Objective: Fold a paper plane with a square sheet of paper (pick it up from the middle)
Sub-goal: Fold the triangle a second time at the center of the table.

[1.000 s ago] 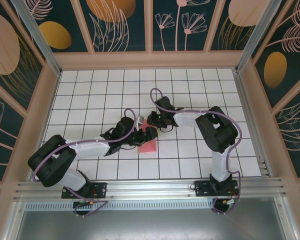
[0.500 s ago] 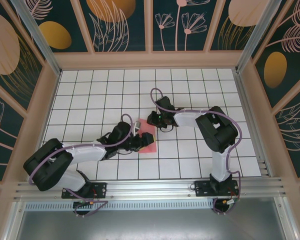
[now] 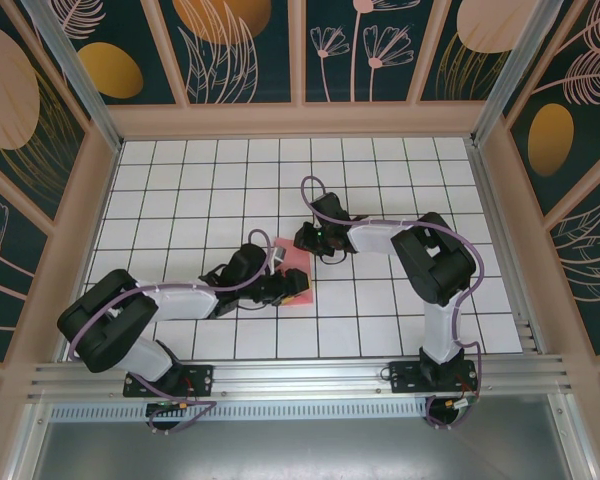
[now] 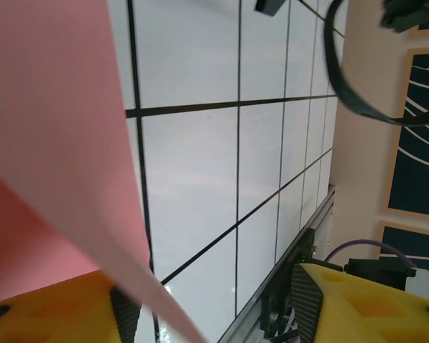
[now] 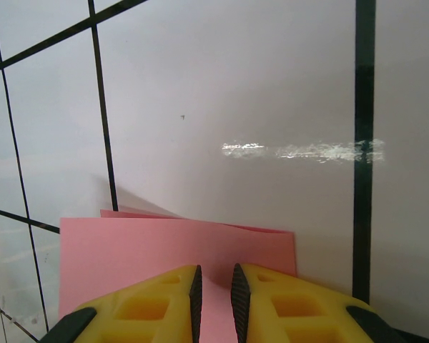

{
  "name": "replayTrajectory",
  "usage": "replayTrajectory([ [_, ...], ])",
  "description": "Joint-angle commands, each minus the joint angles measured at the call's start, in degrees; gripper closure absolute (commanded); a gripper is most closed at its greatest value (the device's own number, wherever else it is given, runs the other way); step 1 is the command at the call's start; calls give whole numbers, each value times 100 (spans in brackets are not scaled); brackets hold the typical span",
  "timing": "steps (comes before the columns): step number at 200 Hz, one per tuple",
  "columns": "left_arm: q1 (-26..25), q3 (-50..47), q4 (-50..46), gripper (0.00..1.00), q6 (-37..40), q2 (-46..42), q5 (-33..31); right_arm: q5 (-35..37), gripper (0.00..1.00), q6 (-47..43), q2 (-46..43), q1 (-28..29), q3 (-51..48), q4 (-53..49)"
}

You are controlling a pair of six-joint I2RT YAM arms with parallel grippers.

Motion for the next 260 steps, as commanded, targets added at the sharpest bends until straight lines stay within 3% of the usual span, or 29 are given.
replayTrajectory([
  [1, -40, 213, 349, 44, -18, 55, -70, 246, 76, -5, 342, -67, -260, -775],
  [82, 36, 442, 470, 51, 23, 410, -390, 178, 76, -53, 294, -83, -283, -761],
  [134, 178, 320, 540, 50, -54, 511, -667, -308, 75, -485, 54, -137, -154, -707],
  [208, 248, 192, 688, 61, -198, 791, -729, -1189, 73, -1071, -607, -280, -14, -588],
  [260, 261, 113, 639, 67, -233, 750, -845, -1074, 73, -1207, -1530, -474, -786, -636],
])
